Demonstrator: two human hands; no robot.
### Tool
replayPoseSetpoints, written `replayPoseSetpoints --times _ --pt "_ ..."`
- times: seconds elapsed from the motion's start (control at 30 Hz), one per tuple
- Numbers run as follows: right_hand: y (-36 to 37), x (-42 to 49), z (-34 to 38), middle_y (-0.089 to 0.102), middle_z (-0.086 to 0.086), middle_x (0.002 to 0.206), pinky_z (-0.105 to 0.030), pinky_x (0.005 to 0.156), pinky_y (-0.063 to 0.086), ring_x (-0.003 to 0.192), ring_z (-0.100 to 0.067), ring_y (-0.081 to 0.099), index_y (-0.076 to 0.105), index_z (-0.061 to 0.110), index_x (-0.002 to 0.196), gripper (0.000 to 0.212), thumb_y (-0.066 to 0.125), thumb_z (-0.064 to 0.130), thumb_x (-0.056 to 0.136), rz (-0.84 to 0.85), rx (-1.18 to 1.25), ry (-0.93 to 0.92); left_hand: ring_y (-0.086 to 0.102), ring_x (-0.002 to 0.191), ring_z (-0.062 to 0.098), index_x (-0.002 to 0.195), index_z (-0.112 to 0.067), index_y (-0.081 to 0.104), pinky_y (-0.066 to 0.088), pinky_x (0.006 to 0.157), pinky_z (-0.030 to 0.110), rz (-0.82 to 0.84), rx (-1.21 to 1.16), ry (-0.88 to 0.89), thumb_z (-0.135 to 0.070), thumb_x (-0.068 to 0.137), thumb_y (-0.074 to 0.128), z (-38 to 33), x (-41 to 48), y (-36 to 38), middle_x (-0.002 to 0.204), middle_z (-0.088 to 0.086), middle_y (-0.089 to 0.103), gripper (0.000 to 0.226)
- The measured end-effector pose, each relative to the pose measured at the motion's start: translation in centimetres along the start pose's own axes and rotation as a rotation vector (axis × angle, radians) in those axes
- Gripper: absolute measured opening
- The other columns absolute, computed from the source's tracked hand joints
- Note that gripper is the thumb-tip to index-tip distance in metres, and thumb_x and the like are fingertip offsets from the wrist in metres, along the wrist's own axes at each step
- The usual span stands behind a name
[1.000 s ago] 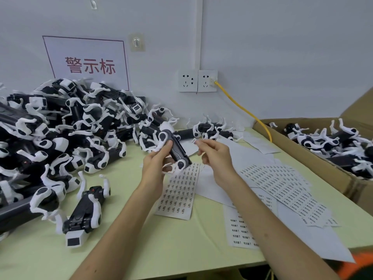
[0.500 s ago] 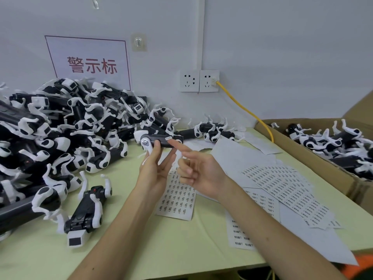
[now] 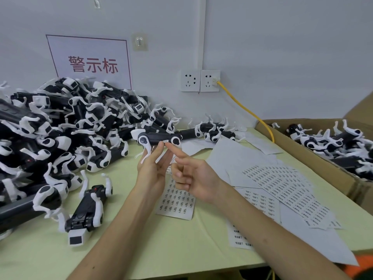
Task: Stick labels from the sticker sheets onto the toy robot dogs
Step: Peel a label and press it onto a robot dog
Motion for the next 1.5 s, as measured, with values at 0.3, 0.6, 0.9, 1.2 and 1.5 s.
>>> replayPoseSetpoints --times 0.3,0.6,0.9,1.2,1.5 --pt "0.24 -0.08 -0.19 0.047 0.002 0.067 -0.023 0.049 0.025 0.060 -0.016 0.015 0.053 0.042 0.145 0.050 0.045 0.020 0.100 0.023 0.023 0.014 0.069 0.120 0.028 0.143 -0.005 0.053 0.045 0.115 0.046 -0.044 0.001 0.061 -0.010 0.091 0.074 -0.12 0.36 -0.53 0.143 0.013 0.063 0.056" --pt "0.36 -0.08 -0.47 0.046 0.001 0.066 -0.024 0.050 0.021 0.057 -0.013 0.018 0.054 0.042 0.144 0.049 0.046 0.021 0.100 0.027 0.060 0.029 0.075 0.100 0.020 0.120 -0.015 0.058 0.053 0.105 0.036 -0.039 0.008 0.085 -0.010 0.091 0.075 -0.25 0.33 -0.61 0.117 0.005 0.067 0.034" --pt "0.28 -0.03 -0.52 0.046 0.001 0.068 -0.024 0.050 0.022 0.055 -0.012 0.023 0.053 0.041 0.145 0.050 0.049 0.022 0.099 0.033 0.069 0.014 0.077 0.097 0.020 0.122 -0.019 0.054 0.051 0.108 0.040 -0.015 0.023 0.108 -0.014 0.087 0.078 -0.62 -0.05 -0.08 0.111 0.004 0.072 0.042" --pt "0.34 -0.02 -0.45 0.046 0.001 0.069 -0.024 0.050 0.023 0.053 -0.011 0.025 0.052 0.041 0.147 0.051 0.047 0.022 0.100 0.028 0.060 0.010 0.076 0.094 0.019 0.114 -0.015 0.055 0.053 0.106 0.038 -0.005 0.049 0.126 -0.008 0.092 0.074 -0.70 -0.15 0.20 0.112 0.007 0.061 0.029" --pt "0.44 0.05 -0.64 0.047 0.001 0.069 -0.023 0.048 0.026 0.054 -0.011 0.026 0.051 0.041 0.147 0.052 0.049 0.022 0.099 0.054 0.057 0.010 0.076 0.092 0.022 0.112 -0.012 0.060 0.052 0.108 0.043 -0.081 0.042 0.141 -0.007 0.090 0.077 -0.83 -0.42 -0.16 0.108 0.007 0.066 0.028"
Point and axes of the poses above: each hand's wrist, its own x-axis towards the middle knuckle, its own y-axis out of the palm, z = x × y, the point moved 6 cm from there along x, towards the middle knuckle
